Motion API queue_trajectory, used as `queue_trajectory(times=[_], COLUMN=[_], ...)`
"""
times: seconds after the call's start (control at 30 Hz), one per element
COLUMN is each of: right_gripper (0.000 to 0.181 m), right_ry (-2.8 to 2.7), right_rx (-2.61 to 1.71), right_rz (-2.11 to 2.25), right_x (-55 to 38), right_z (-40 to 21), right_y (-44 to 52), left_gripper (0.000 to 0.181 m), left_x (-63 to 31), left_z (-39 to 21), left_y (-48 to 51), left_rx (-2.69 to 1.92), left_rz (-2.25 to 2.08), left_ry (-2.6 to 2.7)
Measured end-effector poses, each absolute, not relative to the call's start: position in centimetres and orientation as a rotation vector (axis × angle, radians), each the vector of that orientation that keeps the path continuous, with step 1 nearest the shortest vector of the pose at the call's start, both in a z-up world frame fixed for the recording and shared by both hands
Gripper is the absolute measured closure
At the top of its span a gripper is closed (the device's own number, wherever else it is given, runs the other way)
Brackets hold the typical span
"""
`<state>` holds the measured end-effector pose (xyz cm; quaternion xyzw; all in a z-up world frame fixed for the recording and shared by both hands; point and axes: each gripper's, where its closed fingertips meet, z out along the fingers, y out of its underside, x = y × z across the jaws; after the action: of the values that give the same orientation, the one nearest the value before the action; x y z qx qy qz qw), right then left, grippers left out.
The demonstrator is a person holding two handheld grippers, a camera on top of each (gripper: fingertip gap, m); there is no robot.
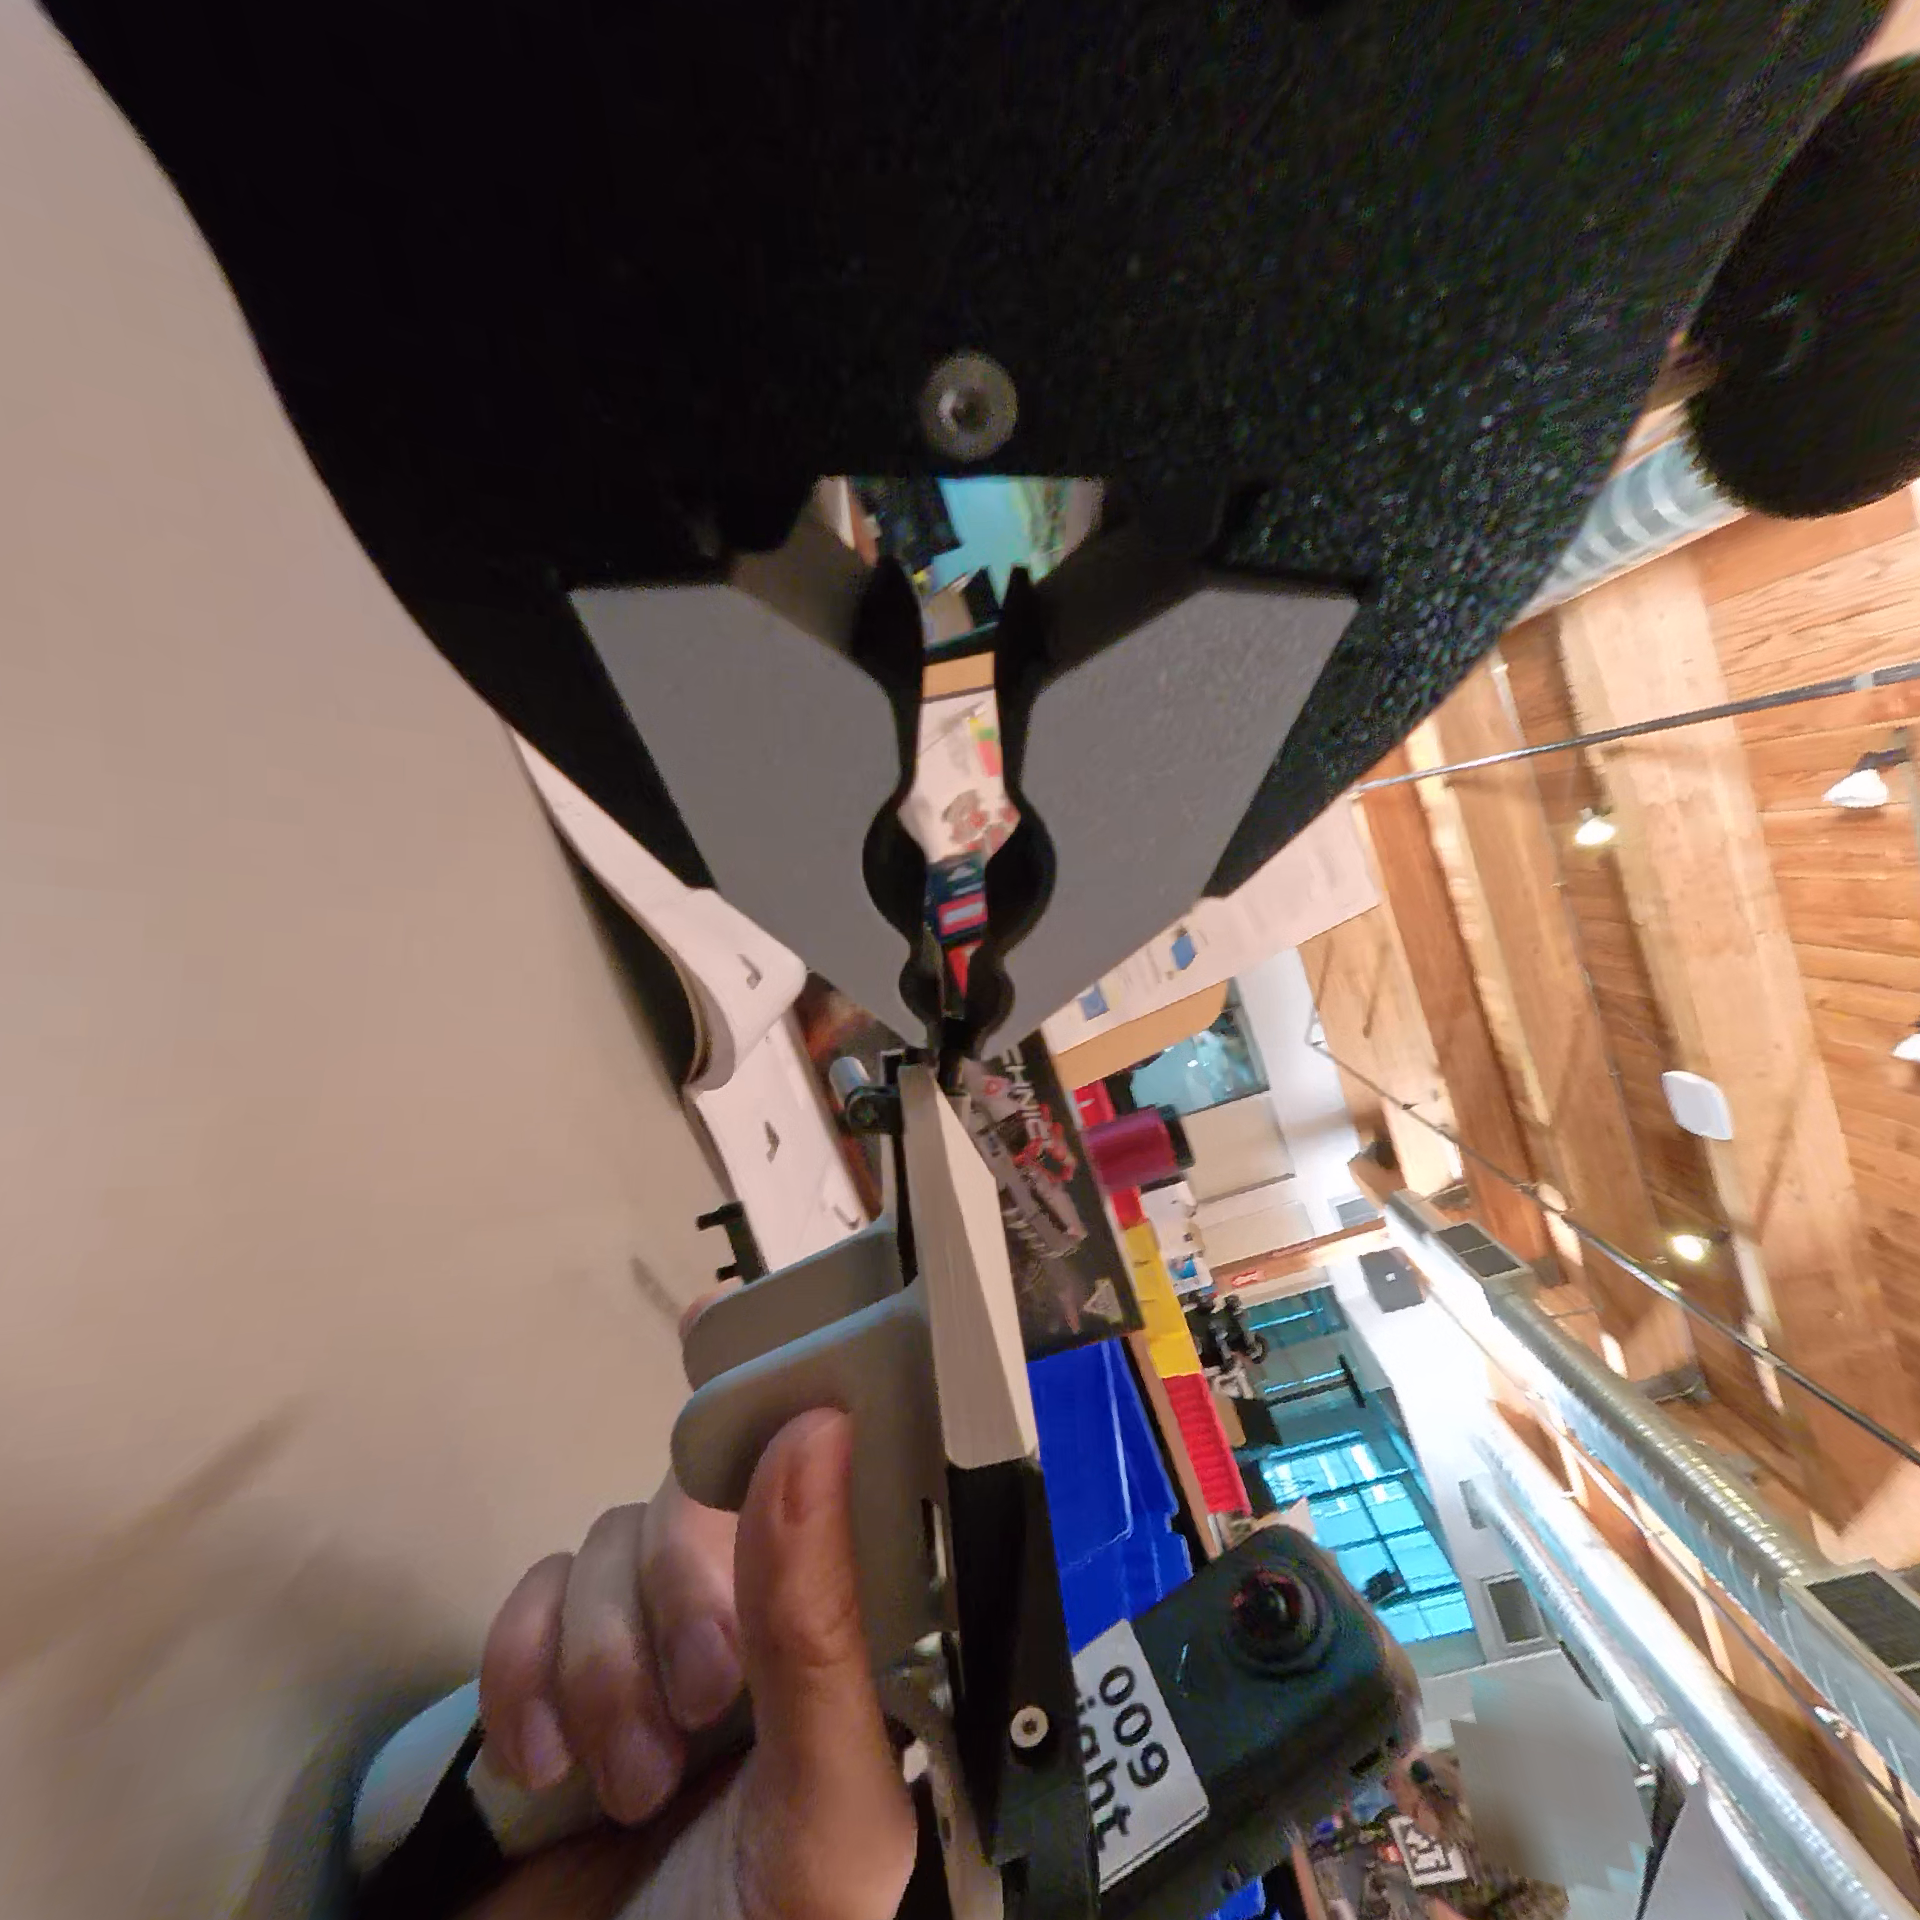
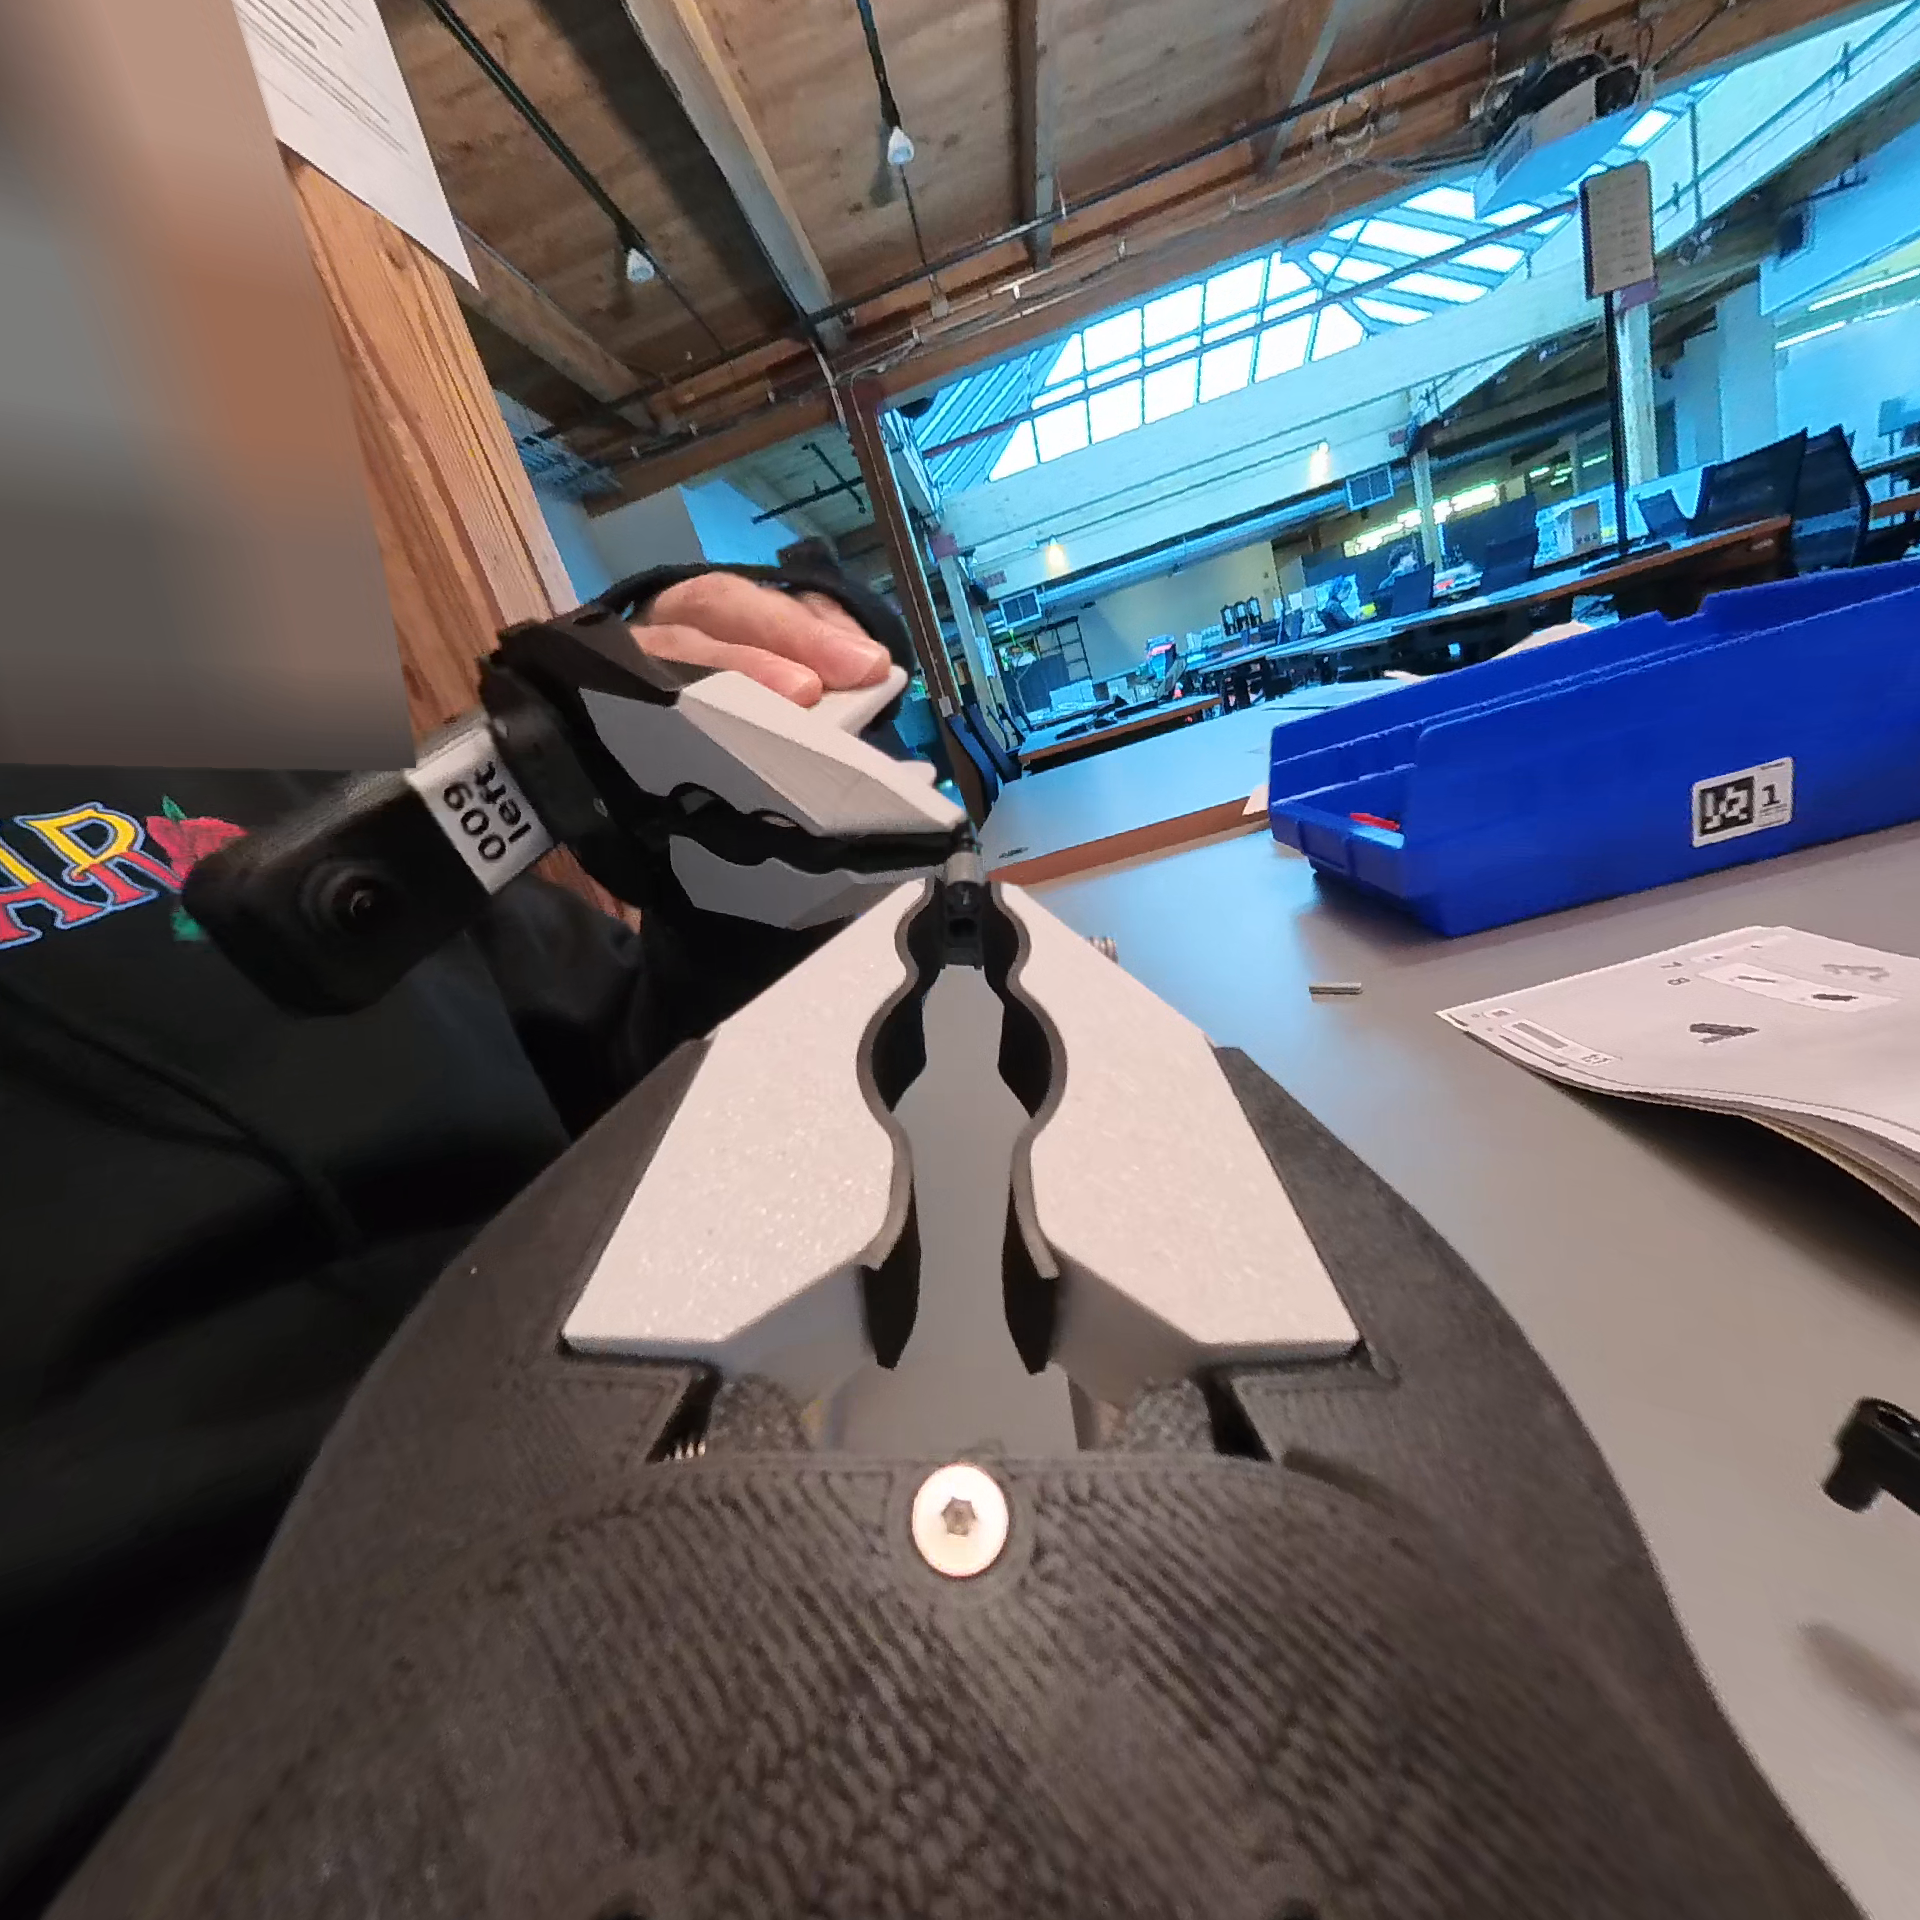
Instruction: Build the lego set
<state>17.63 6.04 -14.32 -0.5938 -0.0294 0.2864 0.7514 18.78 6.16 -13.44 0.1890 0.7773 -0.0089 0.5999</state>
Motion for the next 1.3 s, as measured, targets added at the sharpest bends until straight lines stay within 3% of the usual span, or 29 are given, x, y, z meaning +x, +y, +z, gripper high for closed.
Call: queue_trajectory(times=[0.03, 0.3, 0.67, 0.9, 1.0, 1.2, 1.3], right_gripper=[0.177, 0.177, 0.177, 0.177, 0.177, 0.178, 0.177], right_ry=[-0.069, -0.074, -0.002, 0.037, 0.061, 0.064, 0.061], right_rx=[-1.311, -1.399, -1.290, -1.237, -1.227, -1.228, -1.219], right_rz=[0.625, 0.607, 0.598, 0.436, 0.441, 0.445, 0.450], right_x=[17.5, 17.1, 18.8, 21.4, 21.7, 21.9, 21.8], right_z=[-14.5, -15.4, -14.3, -13.8, -13.8, -13.8, -13.7], right_y=[6.2, 7.2, 6.3, 4.6, 4.5, 4.5, 4.6], left_gripper=[0.181, 0.181, 0.180, 0.179, 0.179, 0.179, 0.161], left_x=[18.7, 18.5, 20.0, 21.7, 21.6, 21.2, 21.7], left_z=[-13.6, -14.5, -13.5, -24.2, -25.9, -28.0, -27.0], left_y=[6.3, 7.0, 8.2, 8.9, 8.8, 9.5, 9.4], left_rx=[0.435, 0.455, 0.204, -0.214, -0.358, -0.416, -0.371], left_rz=[-0.046, 0.005, -0.235, -0.747, -0.993, -1.049, -1.017], left_ry=[1.828, 1.897, 1.917, 2.448, 2.533, 2.616, 2.545])
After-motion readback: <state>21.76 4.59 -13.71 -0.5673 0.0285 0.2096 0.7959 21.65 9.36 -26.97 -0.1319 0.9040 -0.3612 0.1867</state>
